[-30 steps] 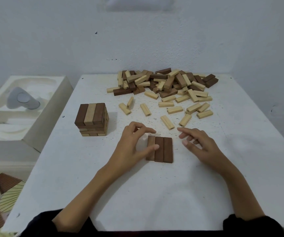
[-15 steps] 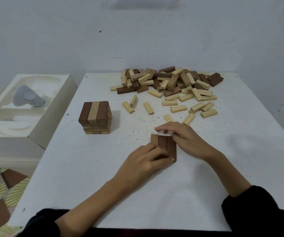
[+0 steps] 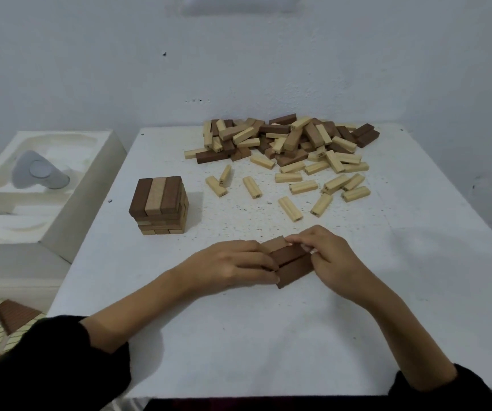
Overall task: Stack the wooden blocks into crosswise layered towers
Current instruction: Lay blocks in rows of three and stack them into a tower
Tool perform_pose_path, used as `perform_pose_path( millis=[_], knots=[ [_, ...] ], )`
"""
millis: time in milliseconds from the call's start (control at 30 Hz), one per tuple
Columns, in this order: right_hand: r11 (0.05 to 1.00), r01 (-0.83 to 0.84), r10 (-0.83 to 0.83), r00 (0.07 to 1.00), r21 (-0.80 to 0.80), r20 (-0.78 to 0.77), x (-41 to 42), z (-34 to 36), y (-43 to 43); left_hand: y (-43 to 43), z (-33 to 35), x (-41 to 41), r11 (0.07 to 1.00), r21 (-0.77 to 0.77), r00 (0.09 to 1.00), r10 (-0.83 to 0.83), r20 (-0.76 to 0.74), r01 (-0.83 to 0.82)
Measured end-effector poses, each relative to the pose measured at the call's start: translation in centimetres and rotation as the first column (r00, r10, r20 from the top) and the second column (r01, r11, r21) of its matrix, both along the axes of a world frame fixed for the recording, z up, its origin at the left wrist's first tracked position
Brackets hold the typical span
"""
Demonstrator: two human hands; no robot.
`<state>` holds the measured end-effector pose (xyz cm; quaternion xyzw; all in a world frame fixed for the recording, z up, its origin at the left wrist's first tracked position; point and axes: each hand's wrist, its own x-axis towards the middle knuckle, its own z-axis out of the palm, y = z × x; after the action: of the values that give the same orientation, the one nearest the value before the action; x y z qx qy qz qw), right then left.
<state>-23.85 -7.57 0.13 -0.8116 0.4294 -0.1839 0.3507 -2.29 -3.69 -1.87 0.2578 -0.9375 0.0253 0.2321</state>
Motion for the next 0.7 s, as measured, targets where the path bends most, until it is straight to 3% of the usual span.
perform_pose_path(
  millis=[100, 167, 233, 267, 333, 400, 500, 700],
  knots=[
    [0.997, 0.049, -0.053, 0.996, 0.057, 0.067, -0.5, 0.1, 0.6, 0.2, 0.7, 0.8, 0.999, -0.021, 0.999, 0.041, 0.018, -0.041],
    [0.993, 0.075, -0.083, 0.992, 0.09, 0.091, -1.0, 0.2, 0.5, 1.3, 1.0, 0.6, 0.986, 0.033, 0.981, 0.167, -0.094, -0.165],
    [0.994, 0.056, -0.06, 0.997, 0.093, 0.04, -1.8, 0.2, 0.6, 3.1, 1.2, -0.4, 0.903, 0.233, 0.877, 0.414, -0.243, -0.362],
    [0.994, 0.025, -0.023, 0.999, 0.102, -0.024, -2.2, 0.2, 0.8, 4.0, 1.1, -1.0, 0.814, 0.357, 0.798, 0.554, -0.237, -0.459],
    [0.992, -0.067, 0.091, 0.967, 0.106, -0.24, -2.8, -0.1, 1.4, 5.7, 0.8, -2.0, 0.575, 0.545, 0.686, 0.727, 0.001, -0.61],
    [0.986, -0.165, 0.164, 0.875, 0.038, -0.455, -3.2, -0.7, 1.6, 6.9, 0.2, -2.5, 0.43, 0.546, 0.636, 0.724, 0.269, -0.72],
    [0.97, -0.243, 0.187, 0.789, -0.019, -0.585, -3.2, -1.1, 0.8, 7.1, -0.1, -3.0, 0.436, 0.461, 0.613, 0.698, 0.369, -0.773],
    [0.958, -0.275, 0.193, 0.823, -0.079, -0.534, -2.1, -1.6, 0.5, 5.7, -0.2, -3.7, 0.476, 0.408, 0.623, 0.664, 0.414, -0.779]
  ],
)
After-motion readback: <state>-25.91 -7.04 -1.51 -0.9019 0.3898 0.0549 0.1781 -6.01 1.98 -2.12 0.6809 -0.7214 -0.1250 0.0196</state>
